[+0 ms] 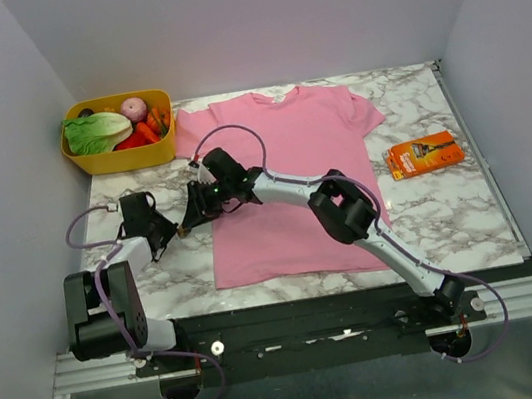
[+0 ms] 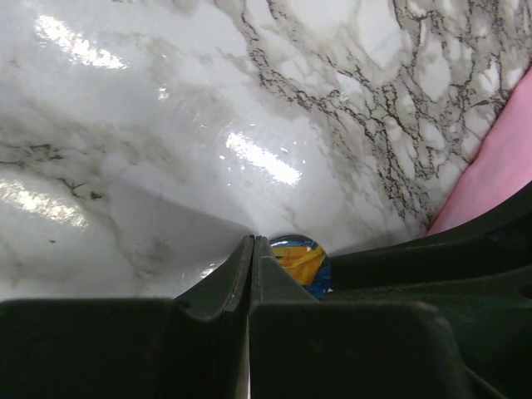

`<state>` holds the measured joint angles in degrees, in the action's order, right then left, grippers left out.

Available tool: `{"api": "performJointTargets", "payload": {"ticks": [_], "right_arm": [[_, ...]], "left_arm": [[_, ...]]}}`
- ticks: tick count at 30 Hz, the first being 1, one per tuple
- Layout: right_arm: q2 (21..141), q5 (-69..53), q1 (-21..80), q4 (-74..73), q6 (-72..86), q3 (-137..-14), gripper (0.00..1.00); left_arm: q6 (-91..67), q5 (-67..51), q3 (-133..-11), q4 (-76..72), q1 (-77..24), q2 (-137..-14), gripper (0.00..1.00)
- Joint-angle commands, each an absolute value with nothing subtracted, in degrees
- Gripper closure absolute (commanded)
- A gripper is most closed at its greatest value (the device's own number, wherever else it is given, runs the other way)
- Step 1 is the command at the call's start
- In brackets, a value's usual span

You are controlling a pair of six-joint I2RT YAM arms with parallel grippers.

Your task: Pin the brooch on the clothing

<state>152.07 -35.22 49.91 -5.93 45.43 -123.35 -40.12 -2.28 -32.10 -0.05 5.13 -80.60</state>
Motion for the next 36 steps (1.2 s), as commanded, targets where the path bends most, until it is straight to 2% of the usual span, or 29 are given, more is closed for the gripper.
{"api": "performJointTargets", "payload": {"ticks": [1, 4, 7, 9, 11, 15, 18, 21, 22, 25, 28, 30, 36], "right_arm": [[153.54, -34.19, 50.89, -11.95, 44.38, -120.23, 0.57], [153.63, -34.54, 50.8, -11.43, 44.91, -120.06, 0.58], [153.46, -34.45, 50.8, -10.9, 45.53, -119.71, 0.63], [153.02, -33.75, 50.8, -10.64, 45.61, -119.18, 0.7], [152.58, -33.23, 50.8, -10.46, 45.27, -118.74, 0.83], [150.04, -32.61, 50.19, -10.55, 44.04, -116.64, 0.89], [145.39, -31.38, 48.88, -10.63, 42.19, -113.12, 0.92], [138.71, -29.1, 47.12, -10.63, 39.82, -108.12, 0.91], [136.95, -28.4, 46.67, -10.81, 39.03, -106.63, 0.92], [129.13, -25.15, 44.75, -11.33, 35.17, -101.0, 0.92], [121.66, -22.33, 42.28, -11.95, 33.4, -94.06, 0.93], [116.75, -21.89, 39.92, -11.87, 33.48, -88.8, 0.95], [107.5, -20.92, 33.59, -12.39, 33.75, -79.38, 1.0]], "left_arm": [[-41.57, -6.59, -29.53, 0.26, 4.22, -82.88, 0.92], [-41.84, -6.94, -29.53, 0.26, 3.87, -82.01, 0.92], [-41.75, -6.77, -29.44, 0.26, 3.87, -81.12, 0.93], [-41.66, -6.94, -29.36, 0.35, 3.87, -80.6, 0.93], [-41.57, -6.94, -29.27, 0.53, 3.78, -80.16, 0.93], [-40.43, -6.42, -30.4, 2.8, 3.87, -77.97, 0.9], [-38.06, -5.54, -32.77, 6.4, 3.78, -74.73, 0.82], [-36.13, -4.23, -34.1, 8.87, 3.52, -69.72, 0.66], [-35.69, -3.96, -34.28, 9.14, 3.25, -68.22, 0.56], [-34.89, -3.78, -34.89, 9.58, 1.67, -63.21, 0.37], [-33.76, -3.08, -36.03, 8.53, -2.26, -59.69, 0.26], [-33.05, -0.45, -37.96, 8.35, -8.13, -58.98, 0.23], [-29.63, 10.18, -45.07, 7.04, -23.97, -64.41, 0.23]]}}
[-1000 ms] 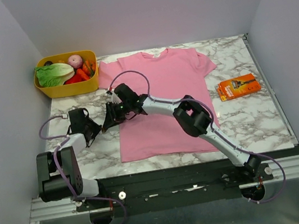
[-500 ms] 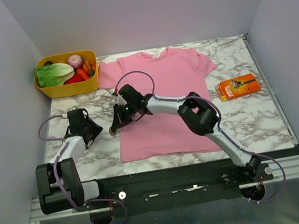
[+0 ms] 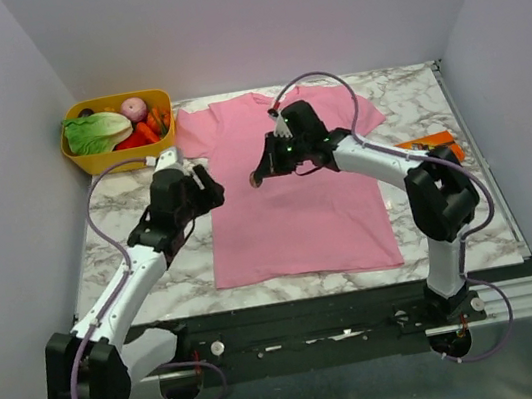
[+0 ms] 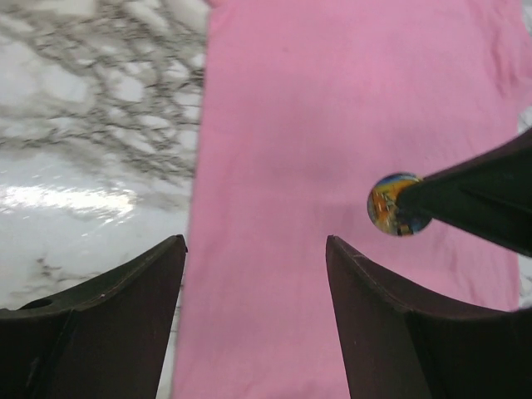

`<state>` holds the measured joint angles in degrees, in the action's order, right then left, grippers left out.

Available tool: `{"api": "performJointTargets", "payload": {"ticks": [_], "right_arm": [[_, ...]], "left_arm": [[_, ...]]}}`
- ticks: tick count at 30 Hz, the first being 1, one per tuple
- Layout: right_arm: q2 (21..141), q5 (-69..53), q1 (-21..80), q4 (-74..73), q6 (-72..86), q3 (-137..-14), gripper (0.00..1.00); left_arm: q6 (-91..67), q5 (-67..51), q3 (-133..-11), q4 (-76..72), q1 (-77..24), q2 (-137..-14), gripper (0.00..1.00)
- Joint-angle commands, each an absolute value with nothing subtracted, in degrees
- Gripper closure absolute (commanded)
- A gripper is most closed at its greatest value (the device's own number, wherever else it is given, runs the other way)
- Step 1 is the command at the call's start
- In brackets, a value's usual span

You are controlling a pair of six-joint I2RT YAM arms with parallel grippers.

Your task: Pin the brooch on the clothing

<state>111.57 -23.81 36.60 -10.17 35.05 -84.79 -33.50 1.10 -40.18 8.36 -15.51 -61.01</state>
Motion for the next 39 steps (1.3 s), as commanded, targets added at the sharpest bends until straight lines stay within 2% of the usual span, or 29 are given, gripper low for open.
{"api": "performJointTargets", "payload": {"ticks": [1, 8, 15, 33, 39], "right_arm": [[105.32, -20.83, 32.97, -12.57, 33.92, -77.54, 1.0], [99.59, -19.6, 29.71, -14.67, 34.71, -74.09, 0.99], [97.65, -19.16, 29.01, -16.08, 35.07, -74.09, 1.0], [96.42, -23.73, 28.48, -16.96, 36.3, -73.92, 1.0], [96.42, -25.66, 28.56, -16.61, 36.83, -73.65, 1.0]], "left_arm": [[-28.84, 12.02, -46.04, 6.68, -28.52, -66.25, 0.23], [-15.92, 26.0, -57.29, 6.24, -46.03, -77.68, 0.23], [-8.88, 32.78, -64.59, 8.35, -53.16, -86.48, 0.28], [-8.52, 36.91, -65.13, 5.02, -56.07, -92.99, 0.37], [-9.32, 39.02, -65.13, 3.08, -56.07, -93.78, 0.44]]}}
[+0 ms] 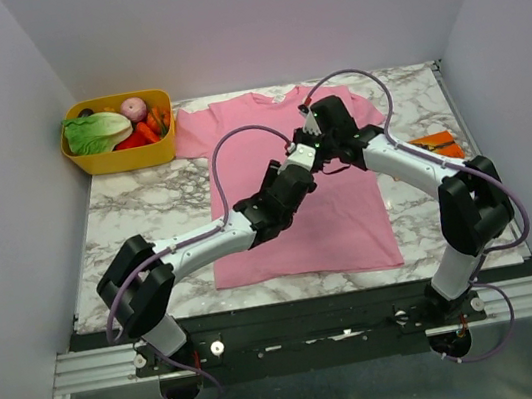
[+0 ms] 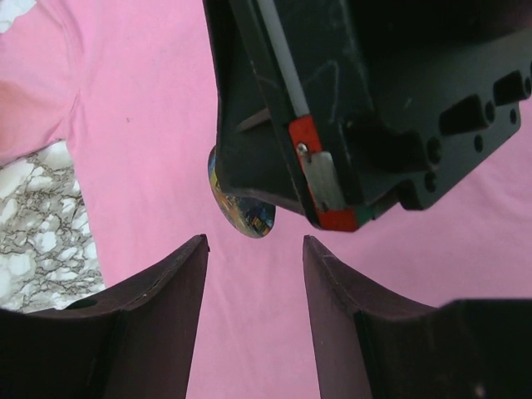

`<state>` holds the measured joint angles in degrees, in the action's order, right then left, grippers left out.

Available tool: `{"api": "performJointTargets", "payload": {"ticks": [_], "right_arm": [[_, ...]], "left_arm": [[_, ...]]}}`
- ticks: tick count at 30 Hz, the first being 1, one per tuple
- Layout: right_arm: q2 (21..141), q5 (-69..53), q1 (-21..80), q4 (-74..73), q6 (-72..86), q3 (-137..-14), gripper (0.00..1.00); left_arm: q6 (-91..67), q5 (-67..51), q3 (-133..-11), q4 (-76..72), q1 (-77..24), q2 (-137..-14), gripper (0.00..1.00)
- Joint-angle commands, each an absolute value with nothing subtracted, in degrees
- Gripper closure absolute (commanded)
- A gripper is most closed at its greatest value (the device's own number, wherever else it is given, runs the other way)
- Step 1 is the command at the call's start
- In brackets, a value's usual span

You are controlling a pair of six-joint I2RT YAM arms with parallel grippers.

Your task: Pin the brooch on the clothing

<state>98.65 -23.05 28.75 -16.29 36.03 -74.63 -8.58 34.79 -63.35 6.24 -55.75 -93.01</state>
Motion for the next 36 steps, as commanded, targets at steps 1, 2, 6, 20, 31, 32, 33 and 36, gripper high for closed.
{"api": "performJointTargets", "payload": {"ticks": [1, 2, 6, 20, 31, 32, 33, 36], "right_arm": [[96.42, -25.93, 28.48, -16.52, 36.91, -73.48, 1.0], [96.33, -26.28, 28.48, -16.26, 37.18, -73.3, 0.99], [96.33, -27.59, 28.56, -15.73, 37.62, -72.86, 0.99], [95.8, -27.87, 28.48, -14.24, 37.09, -72.77, 0.74], [95.89, -23.64, 24.62, -13.8, 35.6, -74.79, 0.18], [95.98, -23.64, 24.0, -13.45, 35.51, -74.79, 0.15], [95.63, -23.9, 23.3, -12.84, 35.42, -73.84, 0.13], [93.01, -25.31, 21.54, -9.33, 34.11, -71.55, 0.08]], "left_arm": [[-9.23, 39.2, -65.21, 2.73, -56.07, -94.04, 0.45], [-9.14, 39.55, -65.21, 2.38, -56.07, -94.04, 0.45], [-8.96, 40.16, -65.56, 1.49, -56.07, -95.01, 0.5], [-8.35, 43.33, -65.31, 2.55, -55.9, -94.92, 1.0], [-10.89, 36.48, -60.65, 4.04, -53.0, -88.08, 1.0], [-11.25, 35.34, -60.21, 4.04, -52.21, -87.37, 1.0], [-11.6, 34.38, -59.77, 3.87, -51.69, -86.58, 1.0], [-13.79, 26.83, -57.84, 3.86, -48.19, -83.77, 1.0]]}}
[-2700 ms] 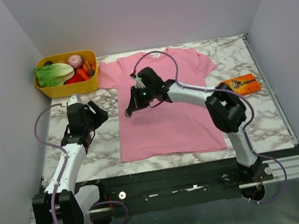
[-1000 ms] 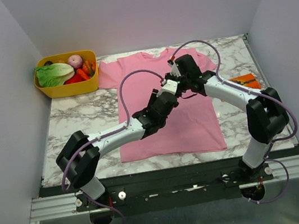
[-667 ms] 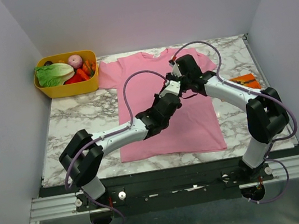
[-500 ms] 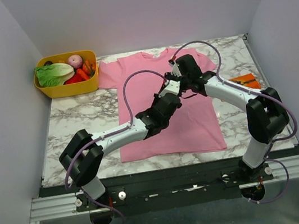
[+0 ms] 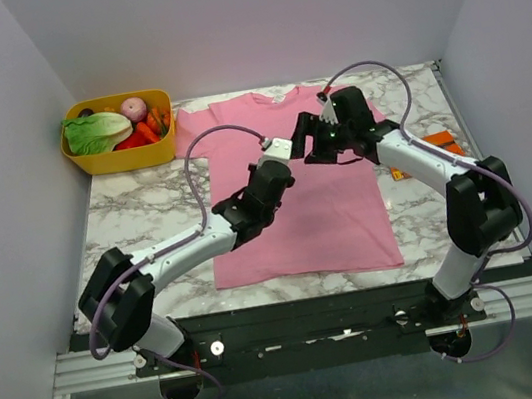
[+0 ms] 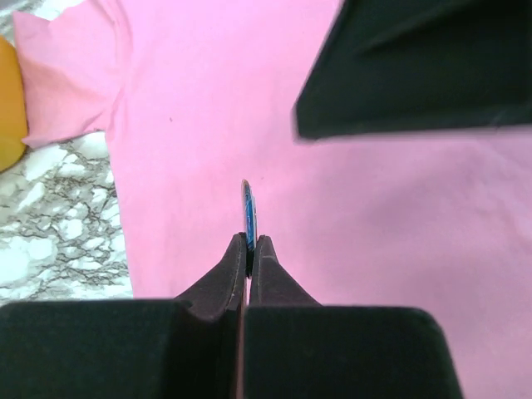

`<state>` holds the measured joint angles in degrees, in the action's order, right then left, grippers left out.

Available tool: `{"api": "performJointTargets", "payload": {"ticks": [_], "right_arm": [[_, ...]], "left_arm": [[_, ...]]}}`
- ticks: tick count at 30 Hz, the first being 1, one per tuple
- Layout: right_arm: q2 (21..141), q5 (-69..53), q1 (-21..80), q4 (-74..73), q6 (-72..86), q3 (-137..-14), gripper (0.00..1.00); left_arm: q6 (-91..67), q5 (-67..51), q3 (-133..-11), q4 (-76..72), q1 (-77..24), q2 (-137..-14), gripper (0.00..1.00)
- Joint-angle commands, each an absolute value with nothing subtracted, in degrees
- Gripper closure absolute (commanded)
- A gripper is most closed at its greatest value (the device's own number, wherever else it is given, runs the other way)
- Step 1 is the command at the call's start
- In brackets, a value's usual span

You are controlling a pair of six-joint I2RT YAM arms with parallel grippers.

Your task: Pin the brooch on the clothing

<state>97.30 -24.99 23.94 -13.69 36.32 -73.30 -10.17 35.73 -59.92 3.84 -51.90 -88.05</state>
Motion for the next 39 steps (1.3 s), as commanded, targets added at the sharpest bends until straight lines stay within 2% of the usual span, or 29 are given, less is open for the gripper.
{"api": "performJointTargets", "payload": {"ticks": [1, 6, 11, 16, 21, 26, 29, 38, 39], "right_arm": [[91.94, -25.57, 21.1, -8.36, 33.67, -69.72, 0.07], [85.26, -29.26, 20.83, 1.21, 27.62, -63.29, 0.0], [80.34, -41.37, 20.3, 12.1, 21.98, -56.88, 0.0], [78.14, -53.67, 20.3, 21.26, 22.85, -53.35, 0.0], [76.82, -56.42, 20.22, 24.34, 24.61, -52.65, 0.01], [75.76, -58.97, 20.48, 26.89, 26.45, -51.86, 0.1], [75.76, -60.29, 20.65, 27.51, 27.16, -51.77, 0.2], [77.08, -64.16, 22.85, 26.9, 26.19, -51.77, 0.27], [77.17, -63.99, 23.11, 26.29, 25.5, -51.85, 0.31]], "left_arm": [[-15.1, 21.24, -56.96, 3.78, -47.21, -82.28, 1.0], [-18.01, 7.14, -53.0, 0.28, -41.23, -76.04, 1.0], [-19.6, -7.71, -49.66, -3.25, -36.48, -69.97, 1.0], [-20.04, -20.11, -48.43, -5.8, -35.77, -66.72, 1.0], [-20.48, -29.25, -48.69, -7.64, -35.77, -65.57, 1.0], [-21.36, -34.01, -49.57, -8.09, -35.77, -65.48, 1.0], [-21.62, -34.89, -49.75, -8.61, -35.77, -65.39, 1.0], [-23.64, -36.39, -50.45, -10.9, -35.77, -65.04, 1.0], [-23.64, -36.47, -50.45, -10.99, -35.77, -65.04, 1.0]]}}
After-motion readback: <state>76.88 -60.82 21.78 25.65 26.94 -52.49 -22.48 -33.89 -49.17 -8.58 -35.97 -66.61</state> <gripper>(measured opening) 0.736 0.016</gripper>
